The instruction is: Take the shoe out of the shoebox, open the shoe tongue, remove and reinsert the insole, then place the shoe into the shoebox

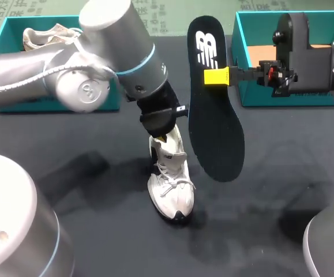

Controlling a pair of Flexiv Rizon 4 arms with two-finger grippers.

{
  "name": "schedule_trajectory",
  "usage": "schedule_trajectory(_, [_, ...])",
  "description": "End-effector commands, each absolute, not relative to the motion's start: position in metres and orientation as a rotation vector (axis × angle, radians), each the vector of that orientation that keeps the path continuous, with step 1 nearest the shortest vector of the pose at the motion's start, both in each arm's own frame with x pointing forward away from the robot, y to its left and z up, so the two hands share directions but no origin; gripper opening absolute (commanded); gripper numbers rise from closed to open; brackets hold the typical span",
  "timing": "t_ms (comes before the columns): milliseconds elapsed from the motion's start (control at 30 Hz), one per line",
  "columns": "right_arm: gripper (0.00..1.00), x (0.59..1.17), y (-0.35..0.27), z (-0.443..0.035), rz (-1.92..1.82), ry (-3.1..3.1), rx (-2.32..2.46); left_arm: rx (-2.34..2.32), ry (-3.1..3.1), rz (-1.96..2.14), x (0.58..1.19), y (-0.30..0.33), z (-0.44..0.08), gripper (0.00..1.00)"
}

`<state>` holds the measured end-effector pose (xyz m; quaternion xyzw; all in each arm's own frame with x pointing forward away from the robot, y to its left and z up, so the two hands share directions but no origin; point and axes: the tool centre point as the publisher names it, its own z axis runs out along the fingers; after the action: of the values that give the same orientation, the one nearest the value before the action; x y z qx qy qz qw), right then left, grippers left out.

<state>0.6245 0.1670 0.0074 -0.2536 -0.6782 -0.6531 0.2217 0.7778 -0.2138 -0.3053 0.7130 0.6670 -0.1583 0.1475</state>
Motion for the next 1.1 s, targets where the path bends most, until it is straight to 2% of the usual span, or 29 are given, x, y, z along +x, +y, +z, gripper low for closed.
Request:
schedule_trajectory(33, [0.00, 0.625, 0.170, 0.007, -1.803, -1.874, -0.703, 1.956, 1.839, -0.581, 0.778, -0.190, -0.275, 1.00])
schedule_trajectory(467, [0.00, 0.625, 0.170, 0.007, -1.803, -1.874, -0.703, 1.801, 1.584, -0.808, 0.795, -0.185, -0.199, 1.00])
schedule_trajectory(867, [0.00, 0.625, 0.170, 0.007, -1.803, -1.874, -0.703, 1.801, 1.584, -0.808, 0.795, -0.185, -0.199, 1.00])
schedule_trajectory(1100, [0.00, 0.625, 0.170, 0.007, -1.803, -1.874, -0.703, 1.721, 1.346, -0.985, 0.807, -0.180, -0.186, 1.00])
